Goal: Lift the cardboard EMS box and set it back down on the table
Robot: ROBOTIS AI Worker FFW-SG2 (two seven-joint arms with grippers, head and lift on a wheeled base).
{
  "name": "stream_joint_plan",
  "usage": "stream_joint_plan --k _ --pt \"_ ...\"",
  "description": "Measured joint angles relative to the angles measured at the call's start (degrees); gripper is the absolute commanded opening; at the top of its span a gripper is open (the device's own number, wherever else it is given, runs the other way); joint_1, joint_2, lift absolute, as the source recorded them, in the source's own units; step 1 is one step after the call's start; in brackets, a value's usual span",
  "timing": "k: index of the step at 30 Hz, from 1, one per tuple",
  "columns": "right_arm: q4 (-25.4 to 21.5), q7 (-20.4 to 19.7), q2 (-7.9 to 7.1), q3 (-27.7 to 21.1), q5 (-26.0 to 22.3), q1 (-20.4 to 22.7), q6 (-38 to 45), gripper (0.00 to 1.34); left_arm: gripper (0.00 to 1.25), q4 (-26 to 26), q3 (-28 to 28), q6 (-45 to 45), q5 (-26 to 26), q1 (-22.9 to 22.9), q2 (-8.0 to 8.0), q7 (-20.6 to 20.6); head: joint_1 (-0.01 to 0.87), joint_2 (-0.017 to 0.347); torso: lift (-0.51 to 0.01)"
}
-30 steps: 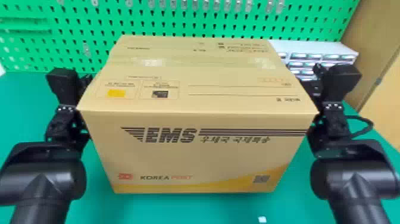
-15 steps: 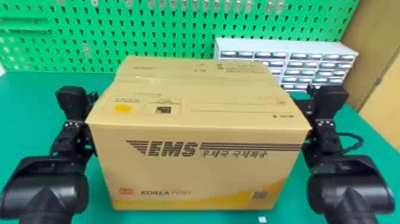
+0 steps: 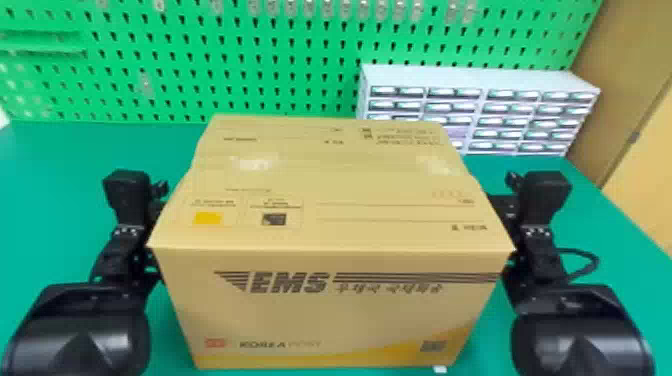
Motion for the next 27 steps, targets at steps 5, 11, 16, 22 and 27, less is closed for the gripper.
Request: stream_joint_plan --k 5,11,16,22,27 --pt "0.34 0.00 0.23 -0.96 -0.72 0.94 -0.07 0.86 0.79 0.67 1.09 0.00 0.53 0.50 -0.03 0.03 0.678 -0.014 -0.106" --pt "0.03 0.05 0.40 -2.36 -1.73 2.02 -0.23 0.86 0.79 0.81 2.79 0.04 1.17 0.84 -0.04 0.09 0.678 -0.014 -0.106" --pt "-1.07 0.04 0.14 -3.06 -1.94 2.54 -0.26 0.86 0.79 0.70 4.23 -0.26 1.92 0.62 0.04 0.08 0.678 -0.014 -0.106" --pt "-3.17 0.06 0.01 -4.36 -1.95 3.36 -0.24 0.86 0.79 0.17 5.71 -0.45 2.11 0.33 0.06 0.08 0.678 -0.014 -0.106" --pt "-5.03 0.03 -0.01 -5.93 -1.92 4.32 -0.17 0.86 0.79 -0.37 6.67 -0.49 2.15 0.33 0.06 0.08 0.678 -0.014 -0.106"
